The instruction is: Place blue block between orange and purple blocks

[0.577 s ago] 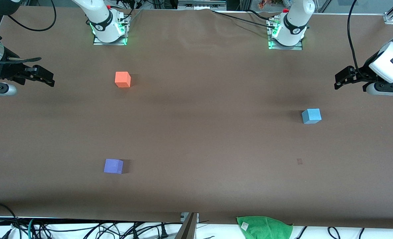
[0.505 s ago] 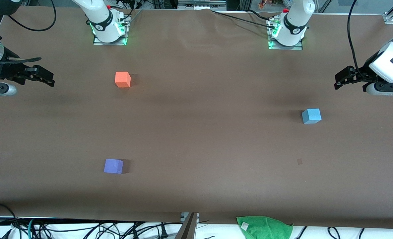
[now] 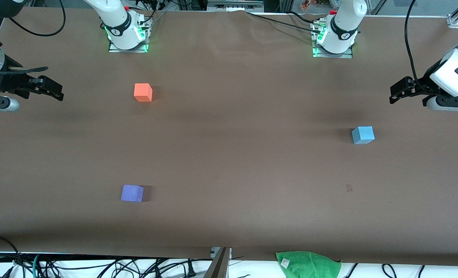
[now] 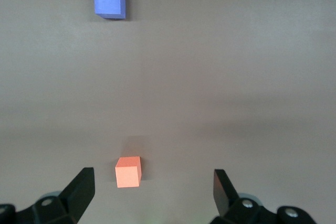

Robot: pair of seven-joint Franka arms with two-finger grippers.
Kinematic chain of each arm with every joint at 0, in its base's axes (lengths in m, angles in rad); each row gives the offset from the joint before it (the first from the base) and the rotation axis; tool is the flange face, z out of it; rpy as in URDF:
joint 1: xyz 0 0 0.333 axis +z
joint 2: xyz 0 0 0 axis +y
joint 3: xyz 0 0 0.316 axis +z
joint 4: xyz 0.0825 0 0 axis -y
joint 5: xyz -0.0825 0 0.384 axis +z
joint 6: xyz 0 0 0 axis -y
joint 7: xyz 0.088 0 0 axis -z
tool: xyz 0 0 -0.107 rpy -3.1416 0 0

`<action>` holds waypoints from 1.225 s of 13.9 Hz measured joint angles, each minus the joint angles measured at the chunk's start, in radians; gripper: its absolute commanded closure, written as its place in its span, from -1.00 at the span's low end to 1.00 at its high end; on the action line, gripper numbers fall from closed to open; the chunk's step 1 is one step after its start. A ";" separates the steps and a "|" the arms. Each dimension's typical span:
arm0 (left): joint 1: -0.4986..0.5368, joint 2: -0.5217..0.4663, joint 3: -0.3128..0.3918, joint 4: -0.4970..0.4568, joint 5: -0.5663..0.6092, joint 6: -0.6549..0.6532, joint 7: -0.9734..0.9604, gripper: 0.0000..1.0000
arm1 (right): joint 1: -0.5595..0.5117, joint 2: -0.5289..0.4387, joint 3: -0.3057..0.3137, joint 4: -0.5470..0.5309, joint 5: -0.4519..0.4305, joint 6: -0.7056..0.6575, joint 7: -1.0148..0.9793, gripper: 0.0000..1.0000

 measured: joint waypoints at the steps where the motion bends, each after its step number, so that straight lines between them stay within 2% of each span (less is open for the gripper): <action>1: 0.000 0.005 0.000 0.010 0.000 -0.019 -0.005 -1.00 | 0.000 0.000 0.000 0.000 0.000 0.000 0.000 -1.00; 6: 0.000 0.040 -0.001 0.061 0.000 -0.059 -0.010 -1.00 | -0.001 0.002 0.000 0.000 0.000 0.000 0.000 -1.00; 17: 0.000 0.046 -0.001 0.068 0.000 -0.064 -0.013 -1.00 | -0.002 0.004 0.000 0.000 0.000 0.000 0.000 -1.00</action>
